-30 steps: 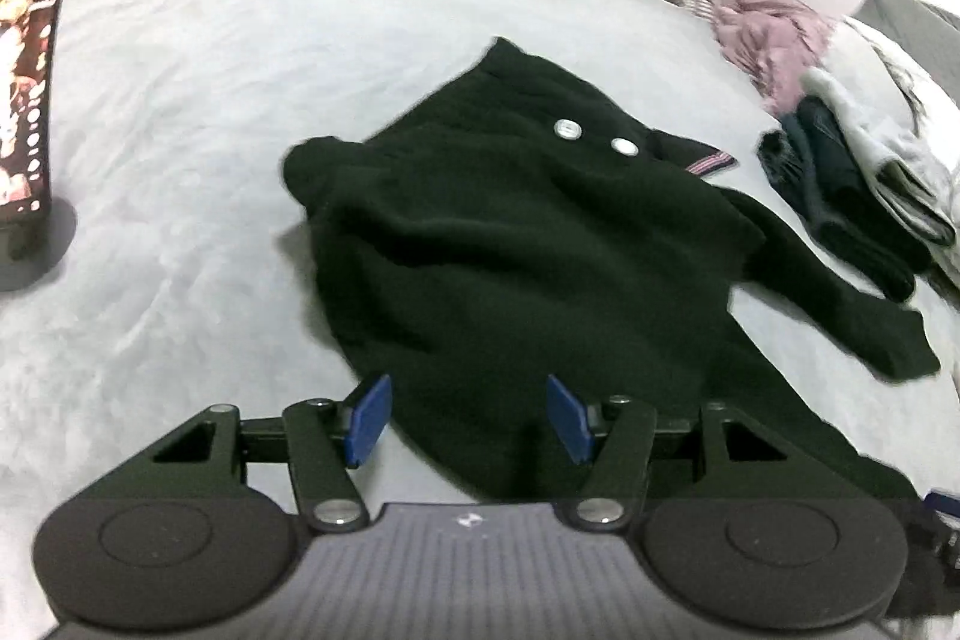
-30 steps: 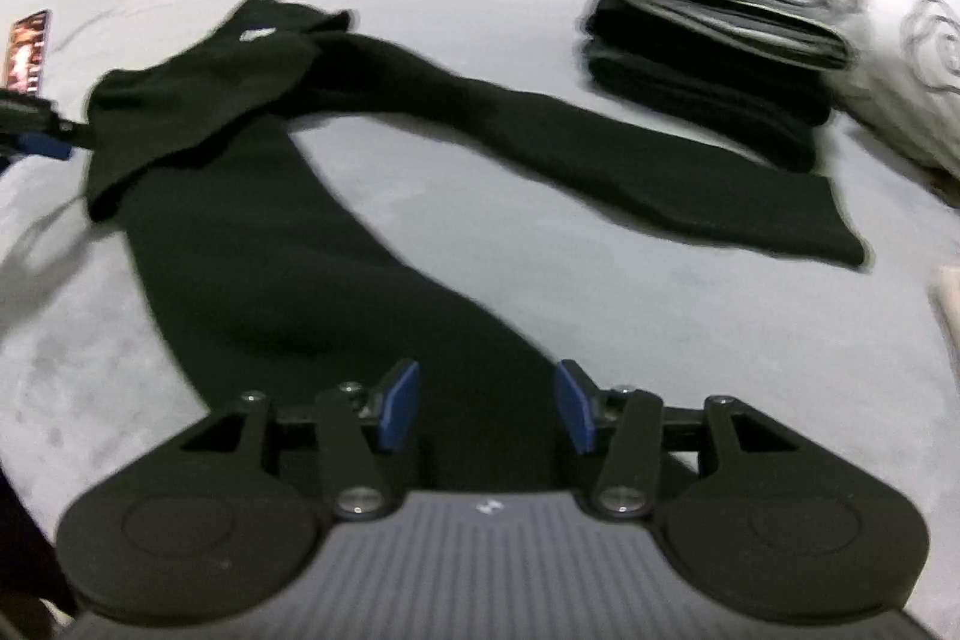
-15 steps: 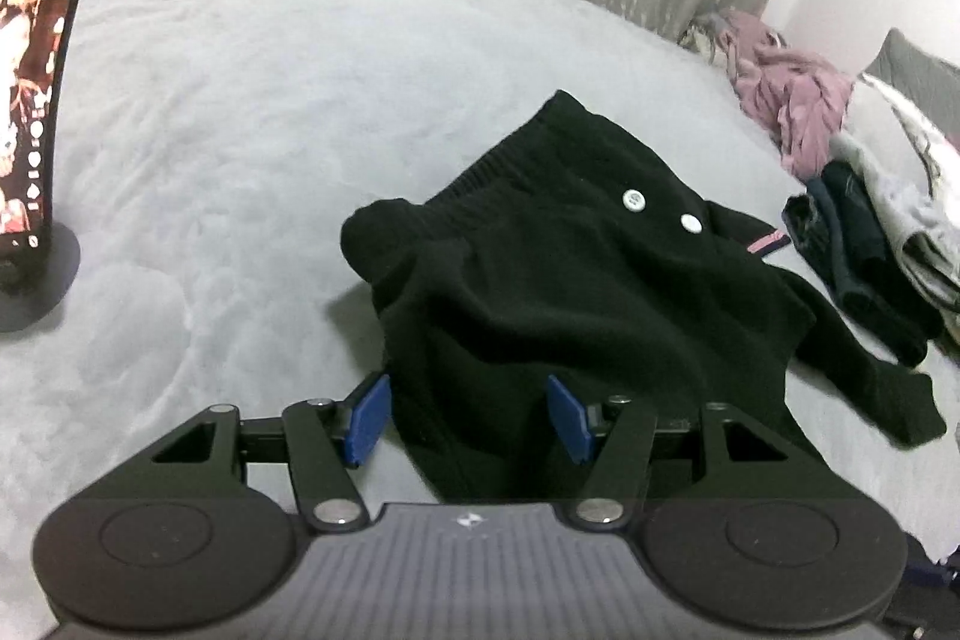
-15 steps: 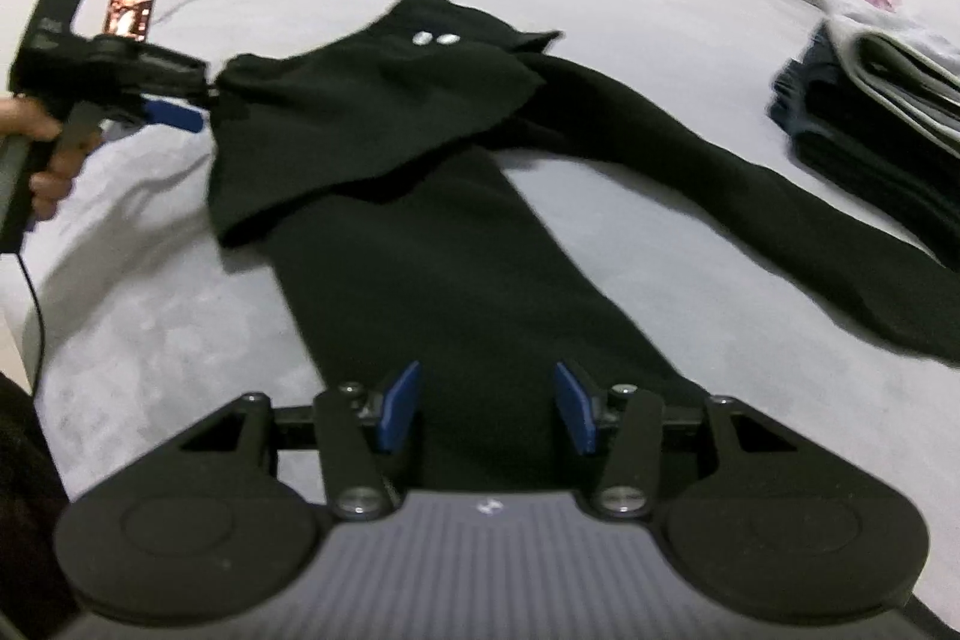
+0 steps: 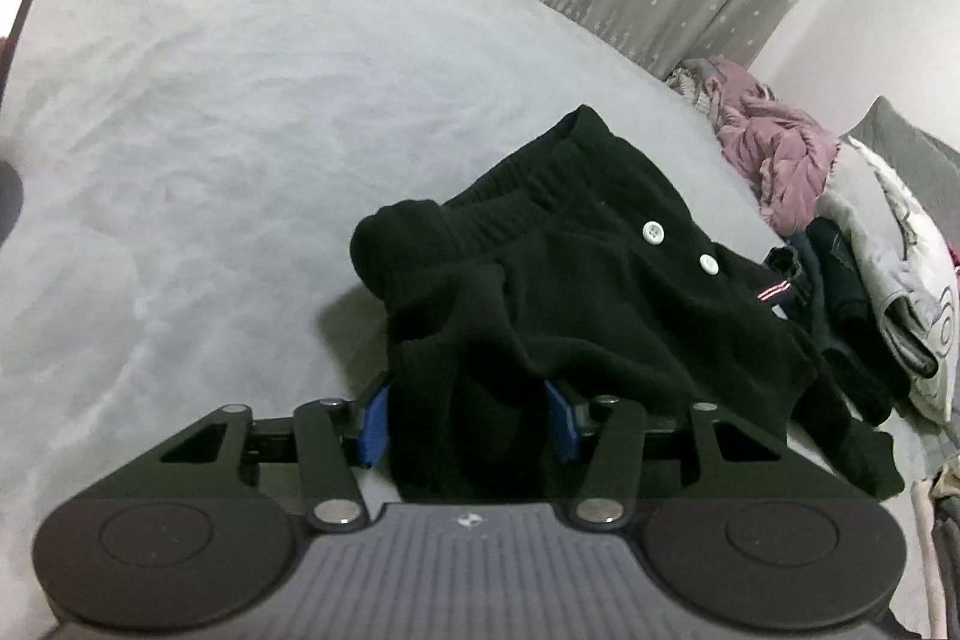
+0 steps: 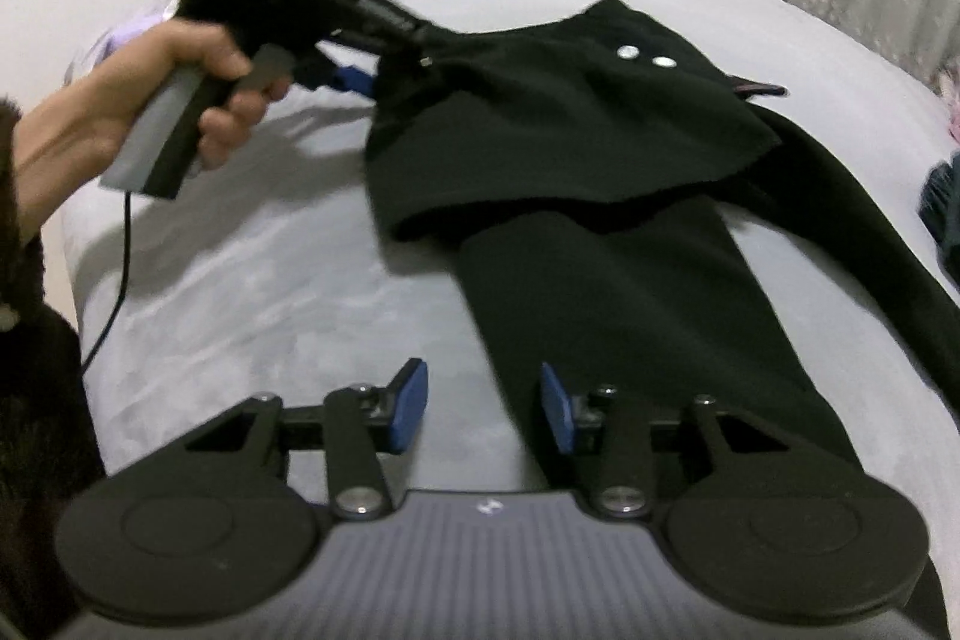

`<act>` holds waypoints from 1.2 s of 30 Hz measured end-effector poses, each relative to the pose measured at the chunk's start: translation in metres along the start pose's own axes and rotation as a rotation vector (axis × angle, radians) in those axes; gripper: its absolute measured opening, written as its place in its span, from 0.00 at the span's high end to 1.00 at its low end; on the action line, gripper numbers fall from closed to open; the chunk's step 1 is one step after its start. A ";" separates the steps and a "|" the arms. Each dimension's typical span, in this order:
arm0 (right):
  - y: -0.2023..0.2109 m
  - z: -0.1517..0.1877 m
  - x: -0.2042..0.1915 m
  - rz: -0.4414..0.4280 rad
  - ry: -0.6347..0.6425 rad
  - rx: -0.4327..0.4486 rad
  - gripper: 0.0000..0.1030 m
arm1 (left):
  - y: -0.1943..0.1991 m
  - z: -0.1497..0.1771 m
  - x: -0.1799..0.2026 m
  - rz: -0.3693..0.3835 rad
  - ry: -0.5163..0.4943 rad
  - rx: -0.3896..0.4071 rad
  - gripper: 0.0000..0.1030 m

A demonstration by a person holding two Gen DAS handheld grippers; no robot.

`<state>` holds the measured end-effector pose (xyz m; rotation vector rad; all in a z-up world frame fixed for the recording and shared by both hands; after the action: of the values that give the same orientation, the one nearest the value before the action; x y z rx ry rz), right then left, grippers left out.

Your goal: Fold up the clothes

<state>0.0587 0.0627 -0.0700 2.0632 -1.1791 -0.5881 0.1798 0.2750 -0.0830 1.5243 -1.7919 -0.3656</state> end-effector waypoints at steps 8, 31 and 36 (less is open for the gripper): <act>-0.017 -0.006 -0.004 0.077 0.093 0.044 0.66 | 0.000 -0.002 -0.004 0.068 0.008 0.016 0.48; -0.041 -0.019 0.008 0.125 0.149 0.119 0.73 | -0.020 -0.010 -0.007 0.068 0.066 0.012 0.84; -0.037 -0.022 0.001 0.115 0.153 0.125 0.92 | -0.002 -0.014 -0.001 -0.001 0.059 0.055 0.88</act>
<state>0.0950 0.0825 -0.0829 2.0860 -1.2616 -0.3038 0.1912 0.2788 -0.0749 1.5581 -1.7678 -0.2714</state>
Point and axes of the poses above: each gripper's, at about its wrist camera, not at the fingertips, and y roughly against the way its jaws point, x to its right, z to its underside, the point moved 8 cm from there along -y, roughly the way its jaws point, and after that the axes turned 9 degrees about -y, right-handed, at the moved point
